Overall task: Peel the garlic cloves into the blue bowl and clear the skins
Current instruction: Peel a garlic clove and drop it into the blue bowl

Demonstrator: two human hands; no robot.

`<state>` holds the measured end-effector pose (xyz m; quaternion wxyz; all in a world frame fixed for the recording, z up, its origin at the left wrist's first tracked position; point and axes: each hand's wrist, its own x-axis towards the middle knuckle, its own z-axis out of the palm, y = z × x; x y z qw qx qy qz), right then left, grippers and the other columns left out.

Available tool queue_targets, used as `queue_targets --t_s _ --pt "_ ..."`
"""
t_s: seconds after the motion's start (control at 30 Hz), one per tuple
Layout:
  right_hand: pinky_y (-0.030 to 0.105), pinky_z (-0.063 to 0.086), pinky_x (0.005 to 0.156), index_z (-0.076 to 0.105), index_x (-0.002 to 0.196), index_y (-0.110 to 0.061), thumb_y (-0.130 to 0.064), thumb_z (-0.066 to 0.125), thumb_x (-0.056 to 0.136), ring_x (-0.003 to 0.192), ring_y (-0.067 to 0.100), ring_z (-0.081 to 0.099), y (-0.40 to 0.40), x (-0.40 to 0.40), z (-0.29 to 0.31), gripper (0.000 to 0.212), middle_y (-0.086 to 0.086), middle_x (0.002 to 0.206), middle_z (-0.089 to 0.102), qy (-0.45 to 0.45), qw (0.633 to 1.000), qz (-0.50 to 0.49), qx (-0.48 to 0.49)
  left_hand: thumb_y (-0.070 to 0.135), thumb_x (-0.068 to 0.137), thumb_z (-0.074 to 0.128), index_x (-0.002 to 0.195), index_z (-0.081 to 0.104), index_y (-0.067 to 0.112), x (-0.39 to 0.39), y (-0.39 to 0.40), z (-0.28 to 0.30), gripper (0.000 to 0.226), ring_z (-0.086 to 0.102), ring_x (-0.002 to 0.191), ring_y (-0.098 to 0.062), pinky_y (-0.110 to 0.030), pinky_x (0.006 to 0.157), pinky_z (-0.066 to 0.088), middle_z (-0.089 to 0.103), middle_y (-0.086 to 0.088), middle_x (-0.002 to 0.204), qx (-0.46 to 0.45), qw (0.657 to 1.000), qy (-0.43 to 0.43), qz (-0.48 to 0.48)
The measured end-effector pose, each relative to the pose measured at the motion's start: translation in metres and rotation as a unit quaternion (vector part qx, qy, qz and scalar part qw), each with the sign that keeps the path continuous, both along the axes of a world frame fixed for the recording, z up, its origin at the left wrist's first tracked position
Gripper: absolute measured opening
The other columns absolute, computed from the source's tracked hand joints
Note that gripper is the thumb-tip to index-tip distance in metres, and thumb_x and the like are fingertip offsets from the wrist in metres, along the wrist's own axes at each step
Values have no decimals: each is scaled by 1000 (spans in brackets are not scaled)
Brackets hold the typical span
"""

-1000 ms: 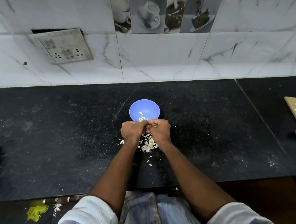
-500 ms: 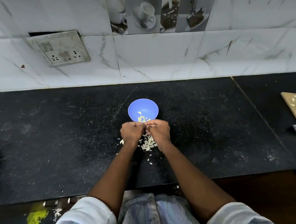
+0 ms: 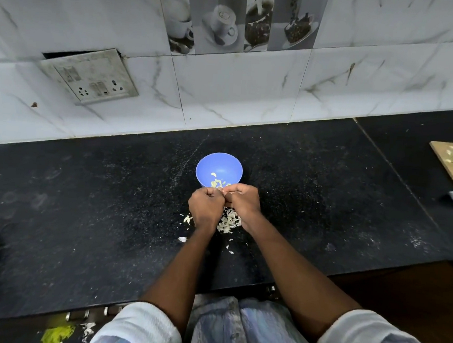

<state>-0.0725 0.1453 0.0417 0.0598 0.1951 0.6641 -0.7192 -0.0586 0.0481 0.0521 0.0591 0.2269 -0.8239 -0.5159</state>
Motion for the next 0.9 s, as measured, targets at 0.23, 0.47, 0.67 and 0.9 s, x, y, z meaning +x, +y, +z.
queue_targets --t_s 0.23,0.47,0.67,0.9 --pt "29 61 69 77 94 0 8 70 85 88 25 77 3 -4 6 13 14 93 79 -9 999 -6 -39 18 92 63 68 66 12 -6 4 -5 24 60 62 -20 -31 63 45 67 0 67 -32 999 1 -7" --pt "34 62 68 75 95 -2 5 66 88 78 25 76 7 -11 2 14 17 89 78 -11 999 4 -44 25 103 53 88 65 9 -12 1 -16 25 62 81 -25 -33 69 40 69 -5 88 -77 994 7 -72" --pt "26 56 63 78 94 -4 1 69 89 69 15 70 11 -15 -2 12 13 86 79 -13 1000 13 4 20 99 60 74 63 14 -15 -2 -18 26 59 69 -27 -34 59 38 65 -2 71 -111 990 41 -82" --pt "23 53 60 79 93 -6 -4 72 88 65 11 66 19 -19 -7 8 9 78 77 -20 1000 7 8 20 87 80 101 77 27 -13 -7 -19 16 72 72 -7 -28 70 58 75 12 83 -62 990 72 -103"
